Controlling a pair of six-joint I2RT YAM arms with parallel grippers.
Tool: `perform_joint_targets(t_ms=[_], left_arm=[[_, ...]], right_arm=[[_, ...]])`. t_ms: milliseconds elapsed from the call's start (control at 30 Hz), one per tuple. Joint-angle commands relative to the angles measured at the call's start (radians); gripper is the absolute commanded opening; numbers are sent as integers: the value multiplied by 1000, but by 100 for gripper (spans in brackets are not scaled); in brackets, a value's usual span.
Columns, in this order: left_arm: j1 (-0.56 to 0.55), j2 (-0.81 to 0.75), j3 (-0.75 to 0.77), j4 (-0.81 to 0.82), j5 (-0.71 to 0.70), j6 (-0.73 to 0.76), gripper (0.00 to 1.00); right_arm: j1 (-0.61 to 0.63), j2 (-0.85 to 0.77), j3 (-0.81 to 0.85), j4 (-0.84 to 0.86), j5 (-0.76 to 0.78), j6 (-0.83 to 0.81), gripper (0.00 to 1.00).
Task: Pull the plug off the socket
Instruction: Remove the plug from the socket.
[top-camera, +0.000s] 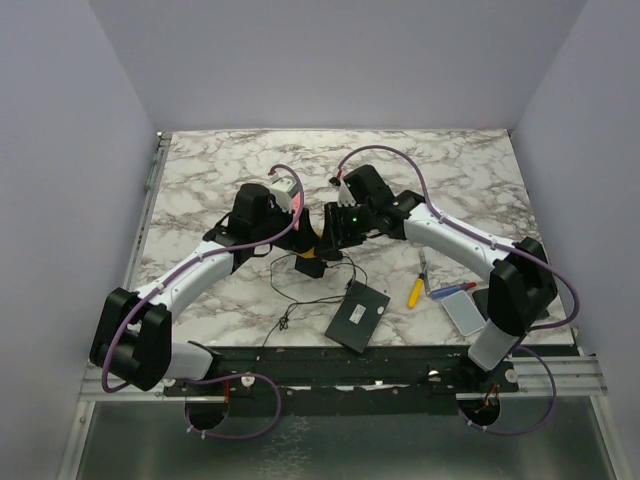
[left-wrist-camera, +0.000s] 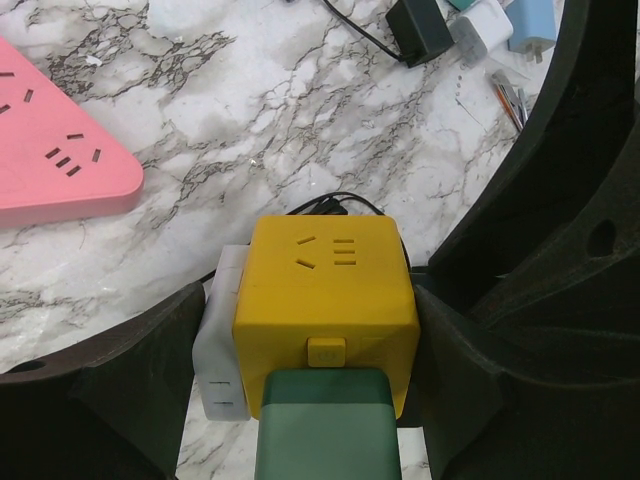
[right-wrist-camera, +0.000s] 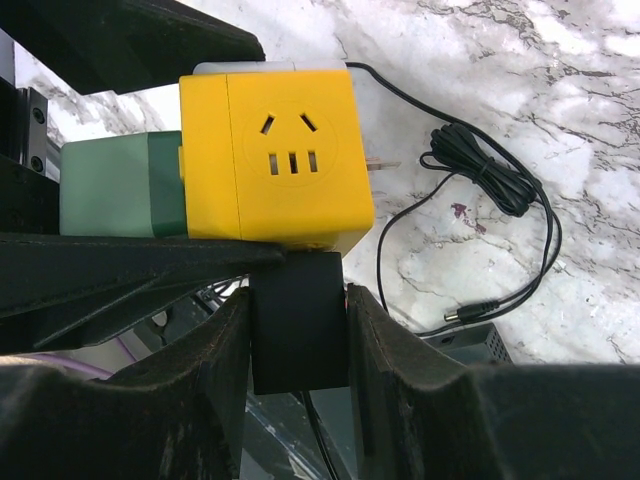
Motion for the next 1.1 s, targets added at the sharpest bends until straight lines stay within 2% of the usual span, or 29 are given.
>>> perform_joint_targets(t_ms=[0, 167, 600, 900, 1067], left_arm=[[4, -21, 28, 20, -31, 11, 0], [3, -20, 28, 19, -29, 14, 0], [9, -14, 29, 19, -17, 30, 0], [20, -9, 32, 20, 11, 43, 0], [22, -9, 33, 19, 33, 51, 0]], right_arm=[[13, 20, 43, -8, 63, 66, 0], [13, -20, -3, 75, 24, 43, 0], [-35, -99, -98, 190, -214, -200, 0], [-66, -112, -87, 134, -415, -305, 0], [-78, -102, -82, 99, -473, -338, 0]])
